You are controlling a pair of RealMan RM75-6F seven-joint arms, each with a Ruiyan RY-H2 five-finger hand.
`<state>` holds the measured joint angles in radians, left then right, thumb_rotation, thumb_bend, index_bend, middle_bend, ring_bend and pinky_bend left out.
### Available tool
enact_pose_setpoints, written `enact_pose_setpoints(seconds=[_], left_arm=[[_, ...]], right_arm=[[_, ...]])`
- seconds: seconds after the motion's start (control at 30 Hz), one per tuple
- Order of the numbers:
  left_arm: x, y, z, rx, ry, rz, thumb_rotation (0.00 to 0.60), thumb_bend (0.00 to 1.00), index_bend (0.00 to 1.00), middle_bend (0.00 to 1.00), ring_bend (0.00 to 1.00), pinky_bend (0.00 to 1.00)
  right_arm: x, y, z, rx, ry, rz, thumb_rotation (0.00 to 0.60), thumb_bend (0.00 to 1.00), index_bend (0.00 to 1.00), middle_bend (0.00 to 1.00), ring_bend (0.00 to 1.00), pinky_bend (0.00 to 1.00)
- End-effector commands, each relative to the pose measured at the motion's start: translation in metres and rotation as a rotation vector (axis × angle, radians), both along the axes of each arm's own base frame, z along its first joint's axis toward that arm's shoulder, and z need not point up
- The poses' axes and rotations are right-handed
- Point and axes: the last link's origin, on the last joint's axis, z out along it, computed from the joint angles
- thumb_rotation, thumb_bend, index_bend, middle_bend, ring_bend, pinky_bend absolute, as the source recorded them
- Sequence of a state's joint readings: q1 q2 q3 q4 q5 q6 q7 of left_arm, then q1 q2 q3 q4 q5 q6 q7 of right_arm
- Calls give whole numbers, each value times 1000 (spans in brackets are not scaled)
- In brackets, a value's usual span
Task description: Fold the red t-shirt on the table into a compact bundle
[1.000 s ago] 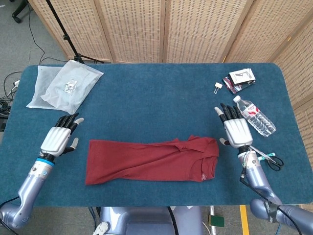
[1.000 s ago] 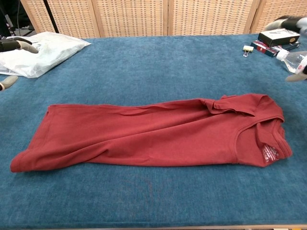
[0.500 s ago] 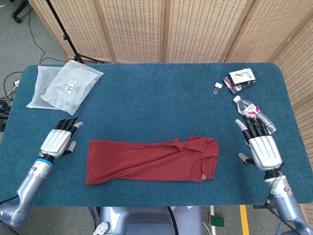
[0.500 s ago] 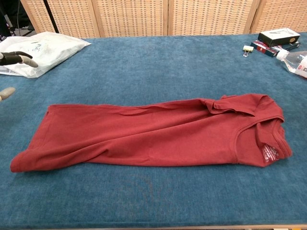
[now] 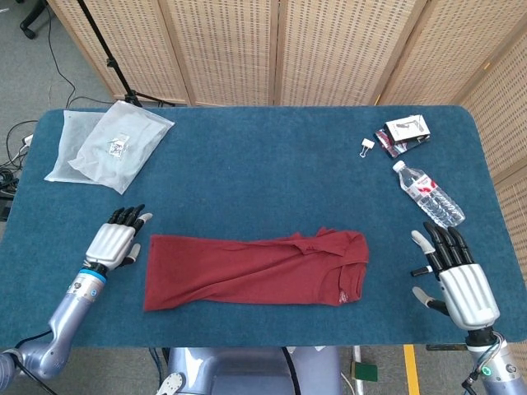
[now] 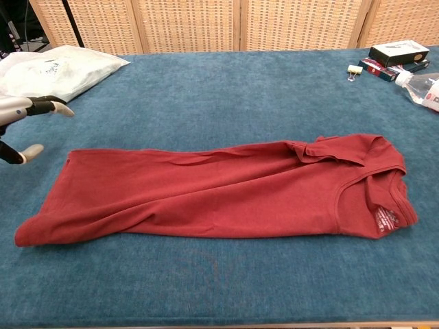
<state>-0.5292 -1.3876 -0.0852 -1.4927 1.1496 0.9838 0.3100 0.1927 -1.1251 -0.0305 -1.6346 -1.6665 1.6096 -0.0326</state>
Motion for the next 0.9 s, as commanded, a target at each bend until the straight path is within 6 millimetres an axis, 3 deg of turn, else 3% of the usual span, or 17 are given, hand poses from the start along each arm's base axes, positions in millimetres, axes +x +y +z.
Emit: enact_pose_setpoints(seconds=[0.03,0.37,0.9], left_arm=[[3,0,-10,5,-4,4,600,532,124,0,0,0],[10,2,-34,30,-58,18,600,514,310,0,0,0],[10,4,-50,26,-93,40,600,527,357,0,0,0]], right_arm=[[-1,1,2,6,-7,3,600,0,0,0,0,0],[-2,2,3,15,-21,5,600,0,0,0,0,0],[-2,1,3,17,-21,0,600,0,0,0,0,0]])
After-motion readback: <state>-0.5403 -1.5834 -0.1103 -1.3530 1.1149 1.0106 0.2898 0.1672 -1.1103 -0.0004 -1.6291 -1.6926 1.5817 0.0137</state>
